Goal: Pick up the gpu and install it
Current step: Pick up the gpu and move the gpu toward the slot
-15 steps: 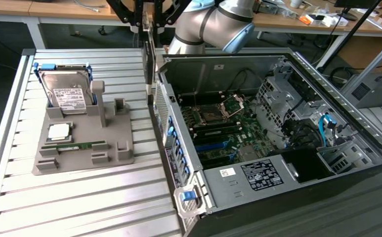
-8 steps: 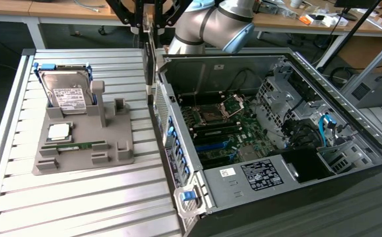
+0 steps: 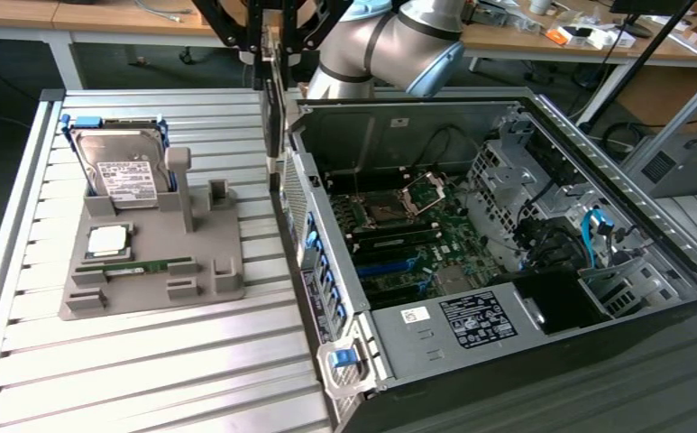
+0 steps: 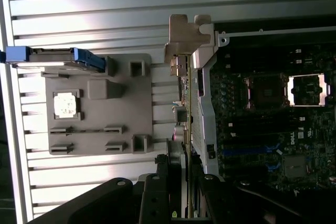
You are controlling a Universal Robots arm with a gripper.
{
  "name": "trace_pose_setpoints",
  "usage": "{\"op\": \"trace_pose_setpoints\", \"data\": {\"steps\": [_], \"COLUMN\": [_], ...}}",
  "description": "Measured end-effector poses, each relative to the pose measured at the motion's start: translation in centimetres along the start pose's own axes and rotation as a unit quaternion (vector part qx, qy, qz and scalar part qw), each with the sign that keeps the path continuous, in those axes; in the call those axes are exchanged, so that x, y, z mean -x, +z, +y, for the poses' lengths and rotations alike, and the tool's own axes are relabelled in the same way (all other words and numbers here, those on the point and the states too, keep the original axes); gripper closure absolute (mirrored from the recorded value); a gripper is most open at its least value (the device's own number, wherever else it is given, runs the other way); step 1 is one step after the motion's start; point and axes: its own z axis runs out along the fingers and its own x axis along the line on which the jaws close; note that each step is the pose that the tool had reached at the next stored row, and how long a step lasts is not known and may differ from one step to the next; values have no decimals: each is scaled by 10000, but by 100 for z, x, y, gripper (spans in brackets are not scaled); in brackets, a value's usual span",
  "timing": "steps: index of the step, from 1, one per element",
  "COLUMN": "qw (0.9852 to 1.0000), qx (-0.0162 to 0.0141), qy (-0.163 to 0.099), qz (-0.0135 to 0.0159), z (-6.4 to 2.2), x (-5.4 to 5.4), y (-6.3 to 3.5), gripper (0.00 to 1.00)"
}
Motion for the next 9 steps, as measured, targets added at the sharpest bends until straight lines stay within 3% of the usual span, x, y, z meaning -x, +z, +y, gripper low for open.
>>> {"op": "trace_pose_setpoints", "data": {"steps": [9], "qw": [10000], "qx": [-8], "qy": [0], "qz": [-1], "z": [0], "x": [6], "y": [22], "gripper": [73]}}
